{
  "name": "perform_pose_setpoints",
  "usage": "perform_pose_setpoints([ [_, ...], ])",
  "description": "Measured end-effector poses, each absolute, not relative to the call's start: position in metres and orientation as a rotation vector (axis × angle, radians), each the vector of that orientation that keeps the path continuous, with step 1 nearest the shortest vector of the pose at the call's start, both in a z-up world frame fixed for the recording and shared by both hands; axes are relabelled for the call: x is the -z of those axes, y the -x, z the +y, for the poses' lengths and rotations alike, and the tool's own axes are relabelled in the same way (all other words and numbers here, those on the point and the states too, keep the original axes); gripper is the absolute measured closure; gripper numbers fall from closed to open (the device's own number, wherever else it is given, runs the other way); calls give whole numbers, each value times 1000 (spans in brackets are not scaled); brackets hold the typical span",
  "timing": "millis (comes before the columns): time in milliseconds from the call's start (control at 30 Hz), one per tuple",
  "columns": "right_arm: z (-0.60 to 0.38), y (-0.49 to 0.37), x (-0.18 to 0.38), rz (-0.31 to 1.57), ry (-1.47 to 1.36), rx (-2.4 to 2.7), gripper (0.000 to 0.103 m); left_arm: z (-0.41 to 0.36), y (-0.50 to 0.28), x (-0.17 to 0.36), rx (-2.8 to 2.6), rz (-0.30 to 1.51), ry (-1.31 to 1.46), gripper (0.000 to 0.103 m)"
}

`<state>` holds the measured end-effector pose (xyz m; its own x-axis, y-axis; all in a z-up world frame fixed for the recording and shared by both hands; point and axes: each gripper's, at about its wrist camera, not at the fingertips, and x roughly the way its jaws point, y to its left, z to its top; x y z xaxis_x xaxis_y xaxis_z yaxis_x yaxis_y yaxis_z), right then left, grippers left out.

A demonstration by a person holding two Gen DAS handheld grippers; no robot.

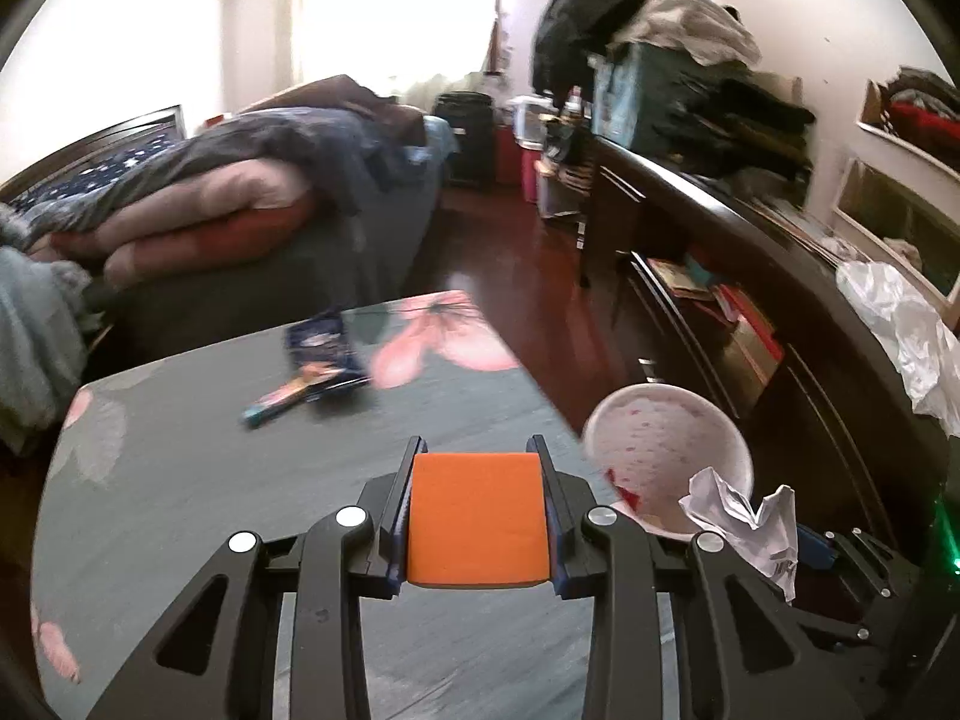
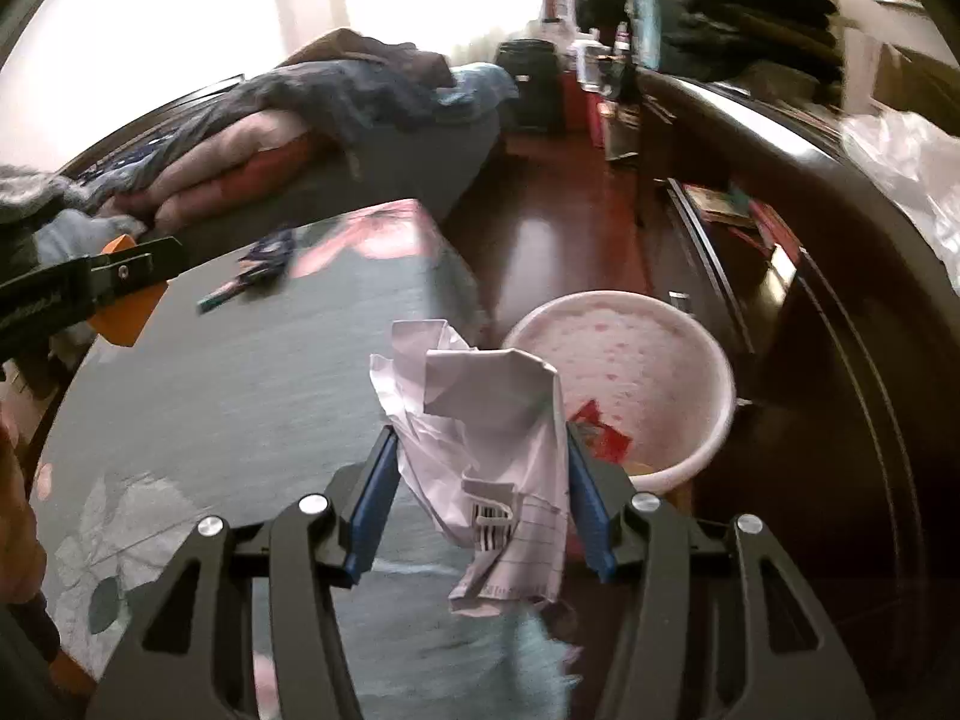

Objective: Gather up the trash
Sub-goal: 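Carry sponge and paper to the wastebasket and open both tools to drop them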

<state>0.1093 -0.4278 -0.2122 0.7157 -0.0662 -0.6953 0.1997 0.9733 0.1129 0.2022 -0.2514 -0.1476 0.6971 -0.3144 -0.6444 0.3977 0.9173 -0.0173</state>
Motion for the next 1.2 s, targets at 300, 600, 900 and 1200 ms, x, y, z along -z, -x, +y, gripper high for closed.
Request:
perform_pose_setpoints([
  [300, -486, -124, 235, 774, -234, 257, 50, -323, -229, 165, 520, 709, -176, 69],
  [600, -533, -149, 261, 789, -294, 317, 50, -391, -264, 194, 623, 788, -203, 69],
  [900, -555, -178, 280, 778, -294, 332, 44, -433, -291, 221, 665, 867, -199, 61],
  [1200, -563, -192, 299, 796, -274, 365, 29, -434, -304, 218, 639, 846, -154, 26],
])
